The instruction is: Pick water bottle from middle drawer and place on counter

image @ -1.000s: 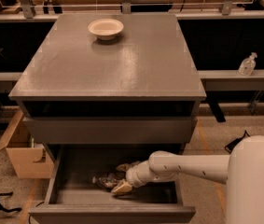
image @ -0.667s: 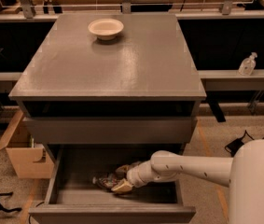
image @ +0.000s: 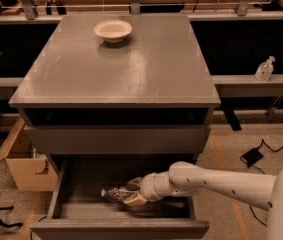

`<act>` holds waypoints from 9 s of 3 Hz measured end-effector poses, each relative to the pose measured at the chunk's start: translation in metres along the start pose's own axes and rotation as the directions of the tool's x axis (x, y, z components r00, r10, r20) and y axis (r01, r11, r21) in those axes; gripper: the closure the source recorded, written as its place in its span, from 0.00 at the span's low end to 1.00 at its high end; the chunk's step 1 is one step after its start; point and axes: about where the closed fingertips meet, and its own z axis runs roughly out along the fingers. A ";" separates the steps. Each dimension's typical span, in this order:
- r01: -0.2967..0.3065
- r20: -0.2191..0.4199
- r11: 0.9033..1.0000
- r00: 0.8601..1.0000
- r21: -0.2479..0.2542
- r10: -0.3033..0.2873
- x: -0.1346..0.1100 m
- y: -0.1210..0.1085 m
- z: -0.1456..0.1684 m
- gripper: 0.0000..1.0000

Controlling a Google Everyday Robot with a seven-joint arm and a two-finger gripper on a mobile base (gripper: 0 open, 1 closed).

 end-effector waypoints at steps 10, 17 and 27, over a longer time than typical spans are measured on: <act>0.484 -0.206 0.790 0.875 0.376 -0.438 -0.188 -0.010 -0.282 1.00; 0.728 -0.175 0.600 0.672 0.331 -0.719 -0.354 -0.110 -0.321 1.00; 0.046 0.002 0.976 0.999 0.212 -0.047 -0.351 -0.246 -0.263 0.80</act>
Offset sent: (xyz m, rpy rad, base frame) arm -0.0195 -0.0095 0.0376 0.0368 -0.0632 0.0363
